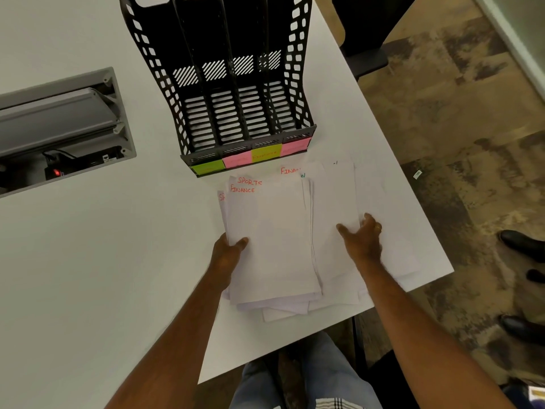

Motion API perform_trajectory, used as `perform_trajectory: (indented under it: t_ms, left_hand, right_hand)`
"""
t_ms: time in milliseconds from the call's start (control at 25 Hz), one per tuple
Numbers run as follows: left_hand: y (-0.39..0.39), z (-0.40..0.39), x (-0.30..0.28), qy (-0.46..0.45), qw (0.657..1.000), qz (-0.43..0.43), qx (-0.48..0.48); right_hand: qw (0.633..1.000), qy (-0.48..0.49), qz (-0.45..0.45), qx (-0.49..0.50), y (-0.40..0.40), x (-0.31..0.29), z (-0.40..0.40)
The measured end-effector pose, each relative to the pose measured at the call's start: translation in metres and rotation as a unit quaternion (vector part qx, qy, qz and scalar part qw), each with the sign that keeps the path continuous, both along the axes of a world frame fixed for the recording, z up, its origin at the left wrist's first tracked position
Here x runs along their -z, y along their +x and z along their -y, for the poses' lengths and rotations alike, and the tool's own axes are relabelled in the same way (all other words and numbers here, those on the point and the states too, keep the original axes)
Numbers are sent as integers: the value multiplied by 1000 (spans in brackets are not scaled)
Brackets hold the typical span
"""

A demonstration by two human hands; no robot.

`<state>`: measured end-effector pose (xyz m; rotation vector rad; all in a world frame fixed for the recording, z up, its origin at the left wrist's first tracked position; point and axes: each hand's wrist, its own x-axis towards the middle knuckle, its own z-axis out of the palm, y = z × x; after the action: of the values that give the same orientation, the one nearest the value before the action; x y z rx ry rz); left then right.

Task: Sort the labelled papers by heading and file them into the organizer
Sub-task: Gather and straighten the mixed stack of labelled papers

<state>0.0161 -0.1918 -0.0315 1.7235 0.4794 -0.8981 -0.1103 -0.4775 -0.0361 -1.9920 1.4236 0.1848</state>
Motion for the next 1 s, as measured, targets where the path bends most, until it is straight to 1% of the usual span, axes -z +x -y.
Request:
perform_trajectory:
  t_ms: [80, 160, 240, 280, 320, 360, 400, 440, 480, 520, 560, 600, 640, 720, 760, 800, 880, 960, 1000]
  left_hand:
    - [-2, 2, 0, -16, 1000, 0, 4]
    - [-3, 3, 1, -23, 1000, -8, 10]
    - [-4, 4, 2, -19, 1000, -16, 18]
    - [-5, 4, 3, -13, 1000, -17, 19]
    - [-6, 4, 4, -5, 1000, -16, 18]
    - [-7, 4, 5, 3, 1000, -15, 16]
    - [-7, 5, 5, 9, 1000, -15, 13]
    - [-7, 5, 5, 12, 1000, -15, 10]
    - [-8, 5, 4, 14, 1000, -17, 6]
    - [-8, 6, 3, 16, 1000, -21, 4]
    - [-7, 6, 3, 19, 1000, -25, 4]
    - [-7, 6, 2, 21, 999, -29, 5]
    - [-6, 6, 1, 21, 999, -32, 7]
    - [-5, 5, 0, 14, 999, -38, 16]
    - [-4, 4, 0, 11, 999, -41, 19]
    - [-4, 3, 0, 6, 999, -43, 23]
    - [-6, 1, 0, -10, 999, -41, 28]
    - [-7, 0, -2, -34, 998, -45, 9]
    - [-7, 1, -3, -51, 997, -53, -11]
  right_hand:
    - [995, 84, 45, 27, 3, 1, 4]
    - [984, 155, 82, 25, 6, 1, 2]
    - [972, 217, 84, -2, 8, -2, -5]
    - [971, 227, 74, -19, 9, -6, -10]
    - [975, 211, 60, -39, 10, -12, -14]
    - [983, 168, 44, -63, 12, -22, -18]
    - [991, 98, 28, -87, 13, -34, -21]
    - [994, 7, 20, -106, 14, -49, -25]
    - [988, -94, 35, -119, 14, -67, -28]
    - [972, -185, 78, -126, 14, -85, -31]
    - [951, -246, 131, -132, 13, -104, -33]
    - [936, -273, 177, -136, 11, -121, -34]
    - [927, -277, 211, -142, 9, -135, -33]
    - [919, -275, 240, -146, 4, -151, -26]
    - [925, -253, 246, -141, 3, -152, -20]
    - [938, -207, 247, -130, 5, -149, -17]
    - [966, -67, 224, -108, 7, -127, -13]
    - [975, 61, 185, -109, 4, -92, -18]
    - [975, 92, 162, -120, 0, -72, -23]
